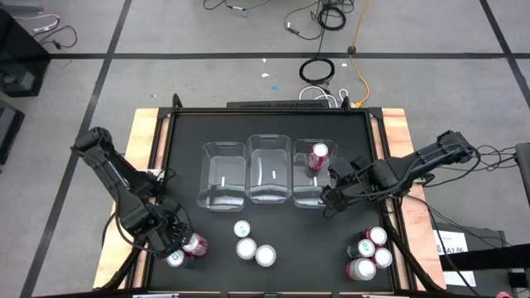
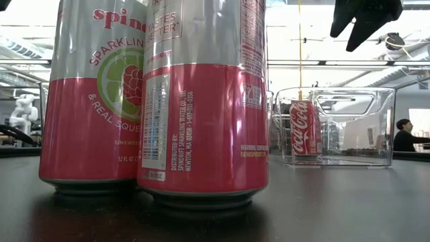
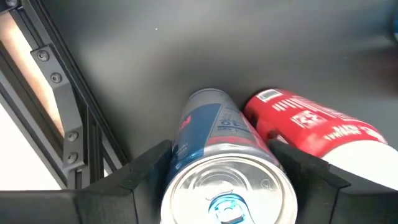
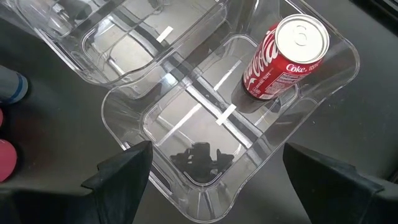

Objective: Sort soda cans
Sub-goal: Put the bottom left blue soda can into the left transparent bin

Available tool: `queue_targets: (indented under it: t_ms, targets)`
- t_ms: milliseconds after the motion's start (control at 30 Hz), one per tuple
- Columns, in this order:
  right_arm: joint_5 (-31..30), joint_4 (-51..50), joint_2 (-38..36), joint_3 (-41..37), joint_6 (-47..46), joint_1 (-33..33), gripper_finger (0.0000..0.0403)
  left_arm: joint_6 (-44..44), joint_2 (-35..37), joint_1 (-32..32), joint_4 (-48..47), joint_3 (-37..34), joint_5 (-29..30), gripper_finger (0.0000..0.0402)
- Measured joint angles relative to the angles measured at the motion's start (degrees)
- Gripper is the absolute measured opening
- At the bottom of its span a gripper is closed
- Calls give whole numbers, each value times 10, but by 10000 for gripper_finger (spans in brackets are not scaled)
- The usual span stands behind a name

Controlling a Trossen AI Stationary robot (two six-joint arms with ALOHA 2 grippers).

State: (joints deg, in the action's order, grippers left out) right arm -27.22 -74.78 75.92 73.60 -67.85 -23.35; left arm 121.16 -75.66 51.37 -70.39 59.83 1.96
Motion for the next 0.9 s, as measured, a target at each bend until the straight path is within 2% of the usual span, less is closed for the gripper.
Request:
queue_targets:
  t_ms: [333, 667, 900]
  targets:
    - [-14, 23, 0, 0, -4, 0, 354, -1, 91, -11, -83, 25, 4, 257]
    - [-32, 25, 0, 0, -35, 0, 354, -83, 166, -55, -198, 102, 88, 257]
    - [-33, 26, 0, 0, -59, 1, 354, -189, 211, -111, -197, 136, 172, 258]
